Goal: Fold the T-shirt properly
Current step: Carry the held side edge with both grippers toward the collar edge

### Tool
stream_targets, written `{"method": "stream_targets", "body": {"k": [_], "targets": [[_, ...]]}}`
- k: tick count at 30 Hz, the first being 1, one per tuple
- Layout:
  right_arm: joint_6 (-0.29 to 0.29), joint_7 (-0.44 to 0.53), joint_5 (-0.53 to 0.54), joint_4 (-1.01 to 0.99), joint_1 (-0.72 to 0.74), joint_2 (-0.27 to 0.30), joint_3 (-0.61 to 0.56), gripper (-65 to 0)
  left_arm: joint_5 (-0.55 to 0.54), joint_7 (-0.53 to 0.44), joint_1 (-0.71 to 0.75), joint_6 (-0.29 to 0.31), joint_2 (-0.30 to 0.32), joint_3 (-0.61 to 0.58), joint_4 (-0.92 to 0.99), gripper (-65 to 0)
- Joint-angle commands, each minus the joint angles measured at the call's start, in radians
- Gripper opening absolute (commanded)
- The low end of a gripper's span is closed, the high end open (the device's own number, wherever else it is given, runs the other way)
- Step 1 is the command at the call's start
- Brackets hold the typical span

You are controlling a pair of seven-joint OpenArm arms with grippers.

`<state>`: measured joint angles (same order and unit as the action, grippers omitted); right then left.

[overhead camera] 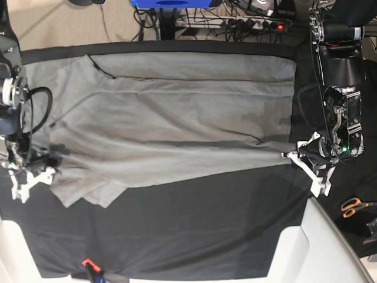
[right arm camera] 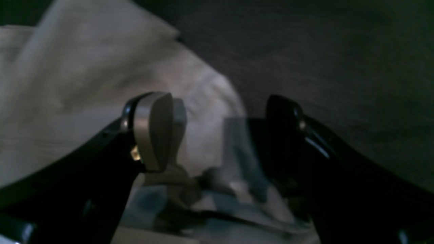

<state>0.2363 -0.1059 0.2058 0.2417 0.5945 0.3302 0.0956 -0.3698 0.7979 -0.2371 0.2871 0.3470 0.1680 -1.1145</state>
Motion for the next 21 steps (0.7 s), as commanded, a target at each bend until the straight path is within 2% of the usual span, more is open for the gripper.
{"method": "stream_targets", "body": {"k": [1,8,13,14,18,21], "targets": [[-0.008,0.022,0.004,0.009,0.029,0.025,0.0,-25.8,-0.005,-0.016,-0.02,-0.001,0.017,0.005,-0.02,-65.0],[-0.019,0.022,0.004,0.009,0.011,0.027,-0.006,-27.0,-0.005,-0.016,-0.02,-0.001,0.017,0.005,-0.017,-65.0],[-0.019,0.022,0.004,0.009,0.011,0.03,-0.035,-50.0,-0.005,-0.016,-0.02,-0.001,0.017,0.005,-0.017,-65.0],[-0.019,0.022,0.004,0.009,0.011,0.028,-0.035,-51.8,-0.005,-0.016,-0.02,-0.001,0.017,0.005,-0.017,-65.0],[-0.019,0.022,0.004,0.015,0.015,0.028,-0.035,-51.8,-0.005,-0.016,-0.02,-0.001,0.017,0.005,-0.016,-65.0],[-0.013,0.022,0.002,0.017,0.02,0.031,-0.036,-56.4,-0.005,-0.016,-0.02,-0.001,0.017,0.005,-0.016,-65.0]]}}
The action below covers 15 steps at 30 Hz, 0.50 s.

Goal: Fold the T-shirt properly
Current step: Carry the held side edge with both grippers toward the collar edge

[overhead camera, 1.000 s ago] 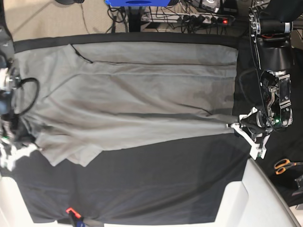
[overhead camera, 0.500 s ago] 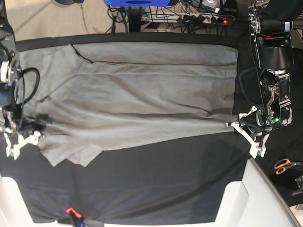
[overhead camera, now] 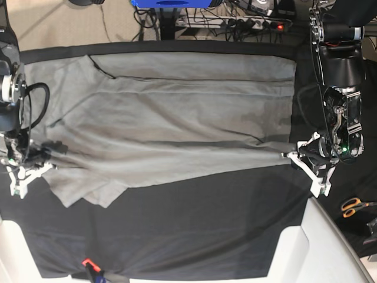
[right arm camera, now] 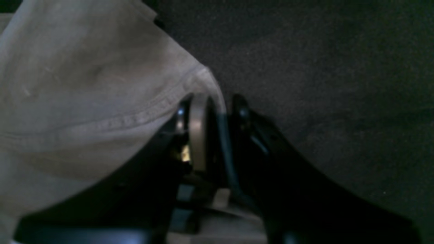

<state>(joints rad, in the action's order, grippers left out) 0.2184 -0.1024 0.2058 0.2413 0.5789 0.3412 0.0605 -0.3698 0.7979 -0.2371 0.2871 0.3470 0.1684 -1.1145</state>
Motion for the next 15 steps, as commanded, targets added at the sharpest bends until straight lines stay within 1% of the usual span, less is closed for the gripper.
{"method": "stream_targets", "body": {"k": [1,6,9,11,15], "targets": [[0.006,0.019,0.002,0.017,0.043,0.02,-0.001,-57.8,-0.005,-0.016,-0.02,-0.001,0.017,0.004,-0.016,-65.0],[0.008,0.019,0.001,0.017,0.068,0.023,-0.004,-62.0,-0.005,-0.016,-0.02,-0.001,0.017,0.004,-0.019,-65.0],[0.008,0.017,0.001,0.017,0.076,0.025,-0.07,-64.2,-0.005,-0.016,-0.02,-0.001,0.017,0.004,-0.019,-65.0],[0.008,0.019,0.002,0.017,0.077,0.023,-0.113,-64.5,-0.005,-0.016,-0.02,-0.001,0.017,0.004,-0.019,-65.0],[0.005,0.019,0.002,0.017,0.097,0.019,-0.139,-64.7,-0.005,-0.016,-0.025,-0.001,0.017,0.004,-0.022,-65.0]]}}
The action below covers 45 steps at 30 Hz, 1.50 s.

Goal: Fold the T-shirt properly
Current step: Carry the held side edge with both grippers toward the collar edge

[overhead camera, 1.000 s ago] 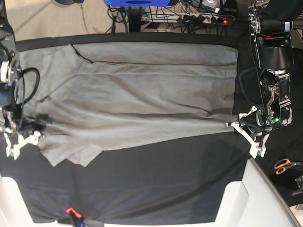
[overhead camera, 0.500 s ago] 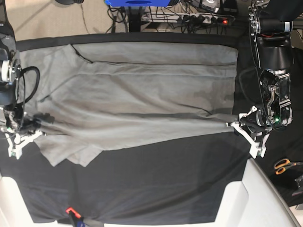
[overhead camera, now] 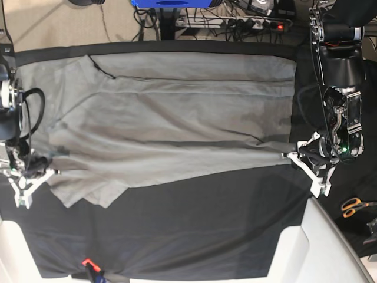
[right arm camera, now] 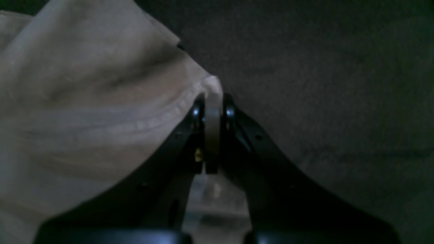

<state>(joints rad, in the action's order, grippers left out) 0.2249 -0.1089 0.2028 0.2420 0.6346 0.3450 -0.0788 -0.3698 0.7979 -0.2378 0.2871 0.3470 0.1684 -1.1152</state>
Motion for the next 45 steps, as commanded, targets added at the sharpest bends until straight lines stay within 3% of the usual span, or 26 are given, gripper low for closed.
{"method": "stream_targets", "body": {"k": [1,15,20,24,33,45], "targets": [[-0.002,0.025,0.005,0.016,0.044,0.016,0.0,-64.7,-0.005,-0.016,-0.025,-0.001,0.017,0.004,-0.021,-65.0],[0.0,0.024,0.005,0.021,0.077,0.022,-0.002,-64.8,-0.011,-0.016,-0.051,-0.001,0.013,0.009,-0.024,-65.0],[0.0,0.011,0.005,0.136,0.024,0.042,0.0,-64.8,-0.013,-0.015,-0.041,-0.001,0.011,0.004,-0.107,-65.0],[0.0,-0.065,0.007,0.213,-0.014,0.062,0.001,-64.8,-0.013,0.045,-0.036,-0.001,0.01,0.015,-0.142,-65.0],[0.0,-0.154,0.007,0.313,-0.104,0.068,0.001,-64.8,-0.008,0.05,0.012,-0.001,0.013,0.007,-0.199,-65.0],[0.001,-0.153,0.01,0.316,-0.193,0.068,0.003,-64.8,-0.005,0.091,0.167,-0.001,0.017,0.01,-0.342,-65.0]]}}
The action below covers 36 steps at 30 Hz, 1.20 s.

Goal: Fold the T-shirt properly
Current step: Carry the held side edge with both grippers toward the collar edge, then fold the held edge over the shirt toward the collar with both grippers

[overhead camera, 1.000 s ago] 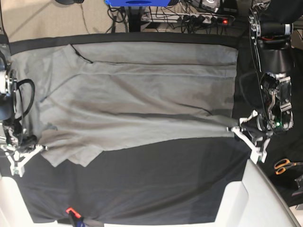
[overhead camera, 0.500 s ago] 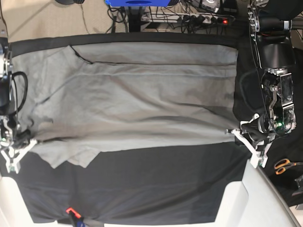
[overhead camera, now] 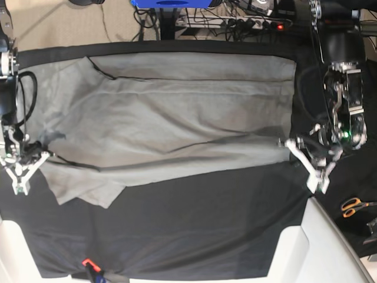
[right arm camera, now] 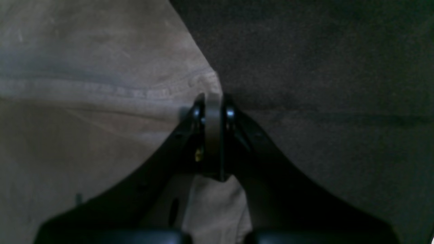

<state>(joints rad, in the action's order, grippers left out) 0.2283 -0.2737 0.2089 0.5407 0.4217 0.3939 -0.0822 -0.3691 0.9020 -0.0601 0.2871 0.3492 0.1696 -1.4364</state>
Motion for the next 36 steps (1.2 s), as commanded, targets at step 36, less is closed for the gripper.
{"method": "stream_targets", "body": {"k": [36], "targets": [[-0.01,-0.259,0.001,0.666,-0.401,-0.025,0.256,-59.3,-0.005,0.009,0.185,0.071,0.084,0.002,-0.152,-65.0]]}}
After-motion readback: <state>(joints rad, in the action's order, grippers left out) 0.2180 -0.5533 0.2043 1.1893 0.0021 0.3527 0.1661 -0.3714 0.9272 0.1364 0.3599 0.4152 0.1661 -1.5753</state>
